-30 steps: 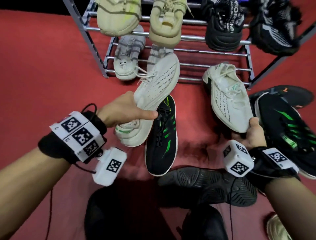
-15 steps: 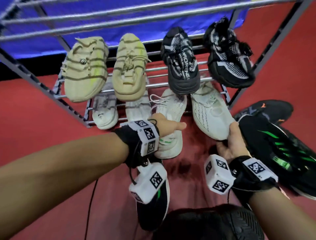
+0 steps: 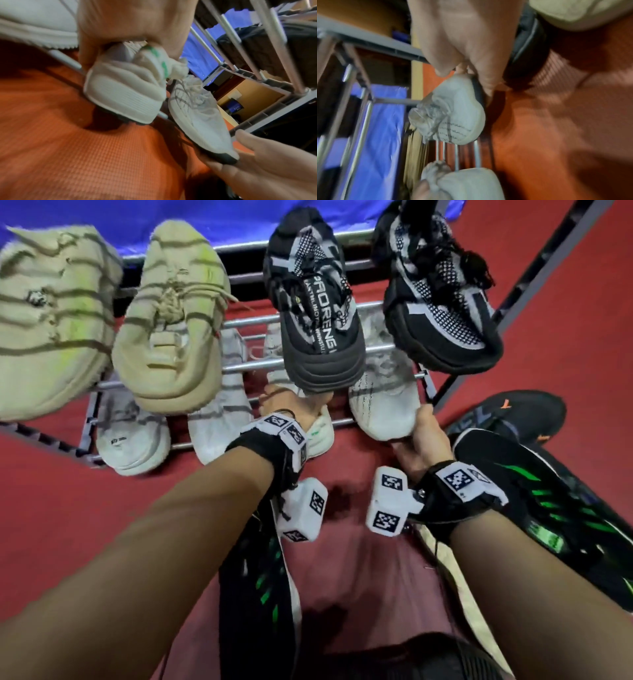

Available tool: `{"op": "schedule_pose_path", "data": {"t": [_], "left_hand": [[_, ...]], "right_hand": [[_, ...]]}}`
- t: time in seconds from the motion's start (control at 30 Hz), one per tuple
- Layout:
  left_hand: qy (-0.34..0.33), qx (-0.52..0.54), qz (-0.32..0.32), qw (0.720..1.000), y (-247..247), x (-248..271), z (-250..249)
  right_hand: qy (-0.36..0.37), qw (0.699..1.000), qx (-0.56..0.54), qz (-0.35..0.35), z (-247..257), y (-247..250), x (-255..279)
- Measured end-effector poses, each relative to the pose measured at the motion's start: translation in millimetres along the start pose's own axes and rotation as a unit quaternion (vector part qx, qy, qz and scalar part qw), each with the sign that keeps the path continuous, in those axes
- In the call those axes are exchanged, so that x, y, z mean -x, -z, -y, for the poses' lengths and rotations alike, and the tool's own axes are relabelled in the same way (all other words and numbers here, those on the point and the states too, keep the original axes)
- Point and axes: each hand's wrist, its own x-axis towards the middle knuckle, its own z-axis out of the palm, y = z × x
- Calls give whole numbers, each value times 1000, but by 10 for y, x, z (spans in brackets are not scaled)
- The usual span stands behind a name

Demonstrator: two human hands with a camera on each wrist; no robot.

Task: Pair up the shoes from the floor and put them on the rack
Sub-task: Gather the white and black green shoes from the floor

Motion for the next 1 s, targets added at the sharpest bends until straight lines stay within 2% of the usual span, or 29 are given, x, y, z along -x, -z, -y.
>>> {"op": "schedule_pose_path", "data": {"t": [0.13,0.23,0.33,0.43,0.63,0.83,1.0], "left_hand": [[1,121,-5,993,-5,-11,154],[-53,201,-7,978,7,137,313],[-126,162,47,978,-22,262,482],[-173,123,67,975,-33,255,556],[-164,99,66,979,19,143,509],[-166,95,72,979,37,95,490],[-163,94,80,979,52,117,474]], "right_hand": [[-8,991,127,27,-48,90,-22],[-9,990,135,44,-81,171,-18],[6,993,100,66,-82,217,-67],[29,993,108,43,-57,233,-69],[52,984,164,43,14,260,-103],[86,982,166,33,20,185,-155],[83,982,167,41,33,183,-146]]}}
